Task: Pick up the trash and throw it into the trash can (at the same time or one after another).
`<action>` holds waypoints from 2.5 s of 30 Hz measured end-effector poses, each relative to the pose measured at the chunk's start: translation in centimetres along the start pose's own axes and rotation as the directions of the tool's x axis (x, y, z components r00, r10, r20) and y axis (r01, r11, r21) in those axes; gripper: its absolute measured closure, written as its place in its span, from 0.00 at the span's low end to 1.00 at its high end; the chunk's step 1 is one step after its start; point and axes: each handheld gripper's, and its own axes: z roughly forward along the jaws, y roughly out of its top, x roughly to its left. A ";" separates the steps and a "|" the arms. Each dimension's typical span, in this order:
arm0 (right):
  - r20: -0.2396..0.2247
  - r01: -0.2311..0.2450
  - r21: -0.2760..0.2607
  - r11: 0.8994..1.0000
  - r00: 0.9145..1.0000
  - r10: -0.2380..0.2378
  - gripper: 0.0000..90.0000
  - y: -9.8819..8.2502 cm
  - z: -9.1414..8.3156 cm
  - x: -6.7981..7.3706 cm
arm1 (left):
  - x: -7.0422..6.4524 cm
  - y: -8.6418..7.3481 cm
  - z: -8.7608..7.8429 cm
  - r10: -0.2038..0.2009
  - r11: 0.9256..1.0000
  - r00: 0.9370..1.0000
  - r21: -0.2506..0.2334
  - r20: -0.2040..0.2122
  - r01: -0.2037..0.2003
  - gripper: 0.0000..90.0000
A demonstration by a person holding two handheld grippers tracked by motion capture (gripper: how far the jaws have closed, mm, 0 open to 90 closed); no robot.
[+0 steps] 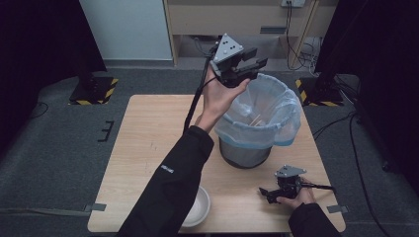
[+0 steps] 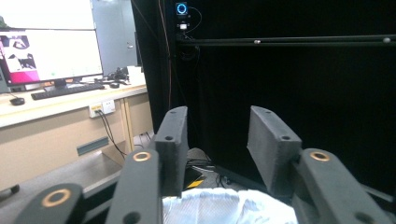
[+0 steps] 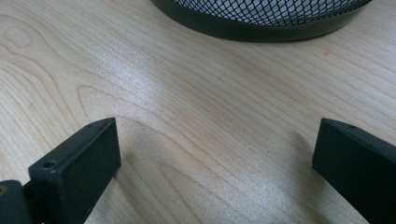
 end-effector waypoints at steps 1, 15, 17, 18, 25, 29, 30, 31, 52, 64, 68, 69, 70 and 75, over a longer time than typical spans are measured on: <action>0.000 0.000 0.000 1.000 1.000 0.000 0.01 0.0 0.0 0.0 | 0.0 0.0 -0.8 0.001 1.000 1.000 -0.002 0.006 -0.001 0.59; 0.000 0.004 -0.002 1.000 1.000 -0.004 0.01 0.0 0.0 0.0 | -0.1 -4.7 -12.5 -0.013 0.997 1.000 0.072 0.002 0.013 0.39; 0.000 0.001 -0.001 1.000 1.000 -0.001 0.01 0.0 0.0 0.0 | -0.2 -6.1 -13.9 -0.026 0.997 1.000 0.079 -0.002 0.026 0.36; 0.000 0.001 -0.001 1.000 1.000 -0.001 0.01 0.0 0.0 0.0 | -0.2 -6.8 -14.6 -0.025 0.995 1.000 0.095 -0.007 0.025 0.35; 0.000 0.003 0.000 1.000 1.000 -0.003 0.01 0.0 0.0 0.0 | -0.8 -12.1 -18.9 -0.003 0.981 1.000 0.194 -0.027 0.008 0.31; 0.000 0.003 0.000 1.000 1.000 -0.003 0.01 0.0 0.0 0.0 | -1.6 -15.6 -20.6 -0.028 0.963 0.999 0.268 -0.033 0.036 0.29; 0.000 0.004 0.000 1.000 1.000 -0.004 0.01 0.0 0.0 0.0 | -1.8 -16.5 -20.9 -0.038 0.958 0.999 0.284 -0.036 0.046 0.29; 0.001 0.004 0.000 1.000 1.000 -0.004 0.01 0.0 0.0 0.0 | -2.1 -17.6 -21.2 -0.050 0.954 0.998 0.295 -0.039 0.059 0.28; 0.000 0.004 0.000 1.000 1.000 -0.004 0.01 0.0 0.0 0.0 | -1.3 -28.3 -23.2 -0.191 0.742 0.971 0.625 -0.147 0.241 0.44; -0.001 0.002 0.001 1.000 1.000 -0.002 0.01 0.0 0.0 0.0 | -1.2 -29.3 -22.6 -0.214 0.652 0.964 0.713 -0.156 0.260 0.64; -0.001 0.002 0.001 1.000 1.000 -0.002 0.01 0.0 0.0 0.0 | -1.3 -29.4 -22.2 -0.230 0.627 0.961 0.731 -0.155 0.268 0.75; -0.001 0.001 0.001 1.000 1.000 -0.001 0.01 0.0 0.0 0.0 | -1.3 -29.4 -22.2 -0.230 0.624 0.961 0.734 -0.157 0.269 0.78; -0.001 0.002 0.001 1.000 1.000 -0.002 0.01 0.0 0.0 0.0 | -1.4 -29.3 -22.1 -0.230 0.622 0.961 0.735 -0.157 0.269 0.81; -0.001 0.002 0.001 1.000 1.000 -0.002 0.01 0.0 0.0 0.0 | -1.4 -28.9 -22.1 -0.252 0.627 0.954 0.724 -0.160 0.288 0.86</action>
